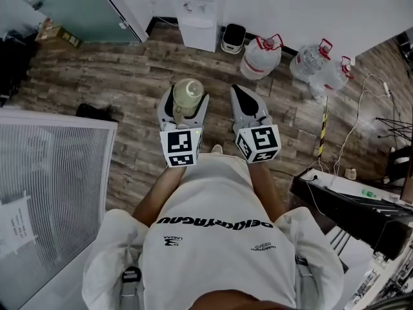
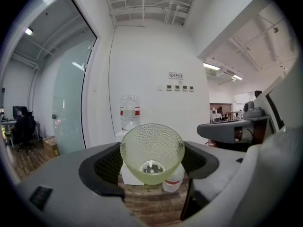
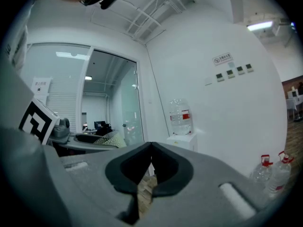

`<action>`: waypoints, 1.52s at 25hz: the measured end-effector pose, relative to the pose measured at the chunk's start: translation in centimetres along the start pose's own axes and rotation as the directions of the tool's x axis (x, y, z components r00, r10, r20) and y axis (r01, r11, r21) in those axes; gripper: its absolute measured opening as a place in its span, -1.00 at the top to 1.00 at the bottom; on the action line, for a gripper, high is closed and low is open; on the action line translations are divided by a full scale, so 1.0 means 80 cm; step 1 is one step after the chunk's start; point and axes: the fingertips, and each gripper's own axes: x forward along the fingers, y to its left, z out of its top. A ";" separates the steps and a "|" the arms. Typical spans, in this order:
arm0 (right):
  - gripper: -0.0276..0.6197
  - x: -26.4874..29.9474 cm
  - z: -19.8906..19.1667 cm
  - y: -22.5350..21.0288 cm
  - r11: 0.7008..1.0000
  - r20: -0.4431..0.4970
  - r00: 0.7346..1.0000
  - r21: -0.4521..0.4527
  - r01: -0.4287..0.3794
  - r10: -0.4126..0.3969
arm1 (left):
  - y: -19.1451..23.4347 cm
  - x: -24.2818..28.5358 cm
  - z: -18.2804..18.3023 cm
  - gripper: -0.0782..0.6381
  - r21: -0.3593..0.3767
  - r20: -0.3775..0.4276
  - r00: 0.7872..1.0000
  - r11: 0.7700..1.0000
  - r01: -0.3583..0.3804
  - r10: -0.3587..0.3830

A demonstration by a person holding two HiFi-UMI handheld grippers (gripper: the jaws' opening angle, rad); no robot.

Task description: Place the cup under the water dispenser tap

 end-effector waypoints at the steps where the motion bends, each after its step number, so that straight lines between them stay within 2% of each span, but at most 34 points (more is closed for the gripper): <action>1: 0.92 0.000 -0.002 -0.005 1.000 -0.002 1.000 0.006 -0.006 0.006 | -0.003 0.002 -0.001 -0.25 0.012 0.001 1.000 1.000 -0.007 0.007; 9: 0.92 0.013 -0.021 -0.030 0.999 -0.009 1.000 0.045 -0.016 0.017 | -0.003 0.007 -0.020 -0.25 -0.008 -0.034 0.998 0.998 -0.058 0.058; 16: 0.92 0.063 -0.030 -0.031 0.999 -0.055 0.998 0.016 -0.043 0.044 | 0.018 0.048 -0.030 -0.25 -0.041 -0.051 0.998 0.998 -0.049 0.047; 22: 0.92 0.131 -0.030 -0.059 0.999 -0.085 0.996 -0.007 -0.034 0.033 | 0.050 0.118 -0.025 -0.25 -0.029 -0.049 0.998 0.999 -0.045 0.043; 26: 0.92 0.191 -0.023 -0.077 0.999 -0.093 0.995 -0.016 -0.028 0.027 | 0.076 0.178 -0.013 -0.25 -0.021 -0.050 0.999 1.000 -0.015 0.014; 38: 0.92 0.372 0.018 -0.134 0.998 -0.112 0.991 -0.003 0.067 -0.067 | 0.173 0.349 0.037 -0.25 -0.019 -0.096 0.991 0.996 0.092 -0.094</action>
